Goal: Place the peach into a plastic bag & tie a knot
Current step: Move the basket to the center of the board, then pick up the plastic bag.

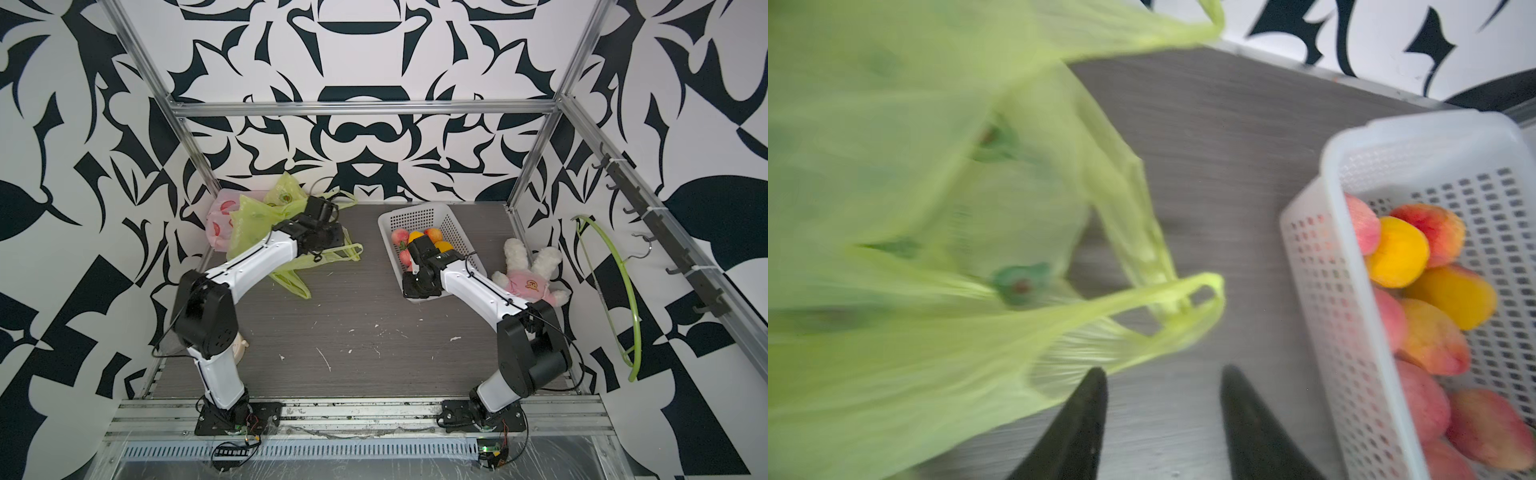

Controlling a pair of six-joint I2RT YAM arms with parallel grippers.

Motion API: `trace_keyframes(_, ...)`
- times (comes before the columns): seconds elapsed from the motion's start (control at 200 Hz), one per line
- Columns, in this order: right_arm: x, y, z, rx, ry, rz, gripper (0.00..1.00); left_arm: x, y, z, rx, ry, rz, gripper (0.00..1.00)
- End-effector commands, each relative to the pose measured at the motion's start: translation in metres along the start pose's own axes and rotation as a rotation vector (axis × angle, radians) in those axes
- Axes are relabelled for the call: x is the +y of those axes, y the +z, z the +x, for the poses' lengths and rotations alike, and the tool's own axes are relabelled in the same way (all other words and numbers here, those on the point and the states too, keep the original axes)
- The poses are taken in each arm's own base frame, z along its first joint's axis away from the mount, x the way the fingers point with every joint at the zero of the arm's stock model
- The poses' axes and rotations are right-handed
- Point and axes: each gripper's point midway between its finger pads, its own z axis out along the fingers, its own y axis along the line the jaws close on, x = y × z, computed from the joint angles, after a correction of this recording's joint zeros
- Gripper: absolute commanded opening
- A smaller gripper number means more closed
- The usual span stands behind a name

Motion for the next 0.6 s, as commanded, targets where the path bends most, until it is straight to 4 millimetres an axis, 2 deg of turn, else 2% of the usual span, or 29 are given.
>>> trace_keyframes(0.0, 0.019, -0.012, -0.016, -0.049, 0.004, -0.055, 0.17, 0.078, -0.012, 0.005, 0.039, 0.049, -0.238, 0.57)
trace_keyframes(0.1, 0.026, -0.019, -0.031, -0.094, 0.008, -0.072, 0.32, 0.106, -0.008, 0.000, 0.071, 0.040, -0.282, 0.62)
trace_keyframes(0.185, 0.030, -0.024, -0.045, -0.112, 0.024, -0.059, 0.41, 0.117, 0.005, 0.000, 0.107, 0.055, -0.311, 0.65)
trace_keyframes(0.365, 0.034, -0.028, -0.055, -0.079, 0.012, -0.036, 0.44, 0.119, 0.037, -0.001, 0.161, 0.065, -0.322, 0.69)
trace_keyframes(0.595, 0.038, -0.035, -0.057, -0.155, -0.017, -0.112, 0.46, 0.121, 0.056, -0.009, 0.151, 0.068, -0.338, 0.73)
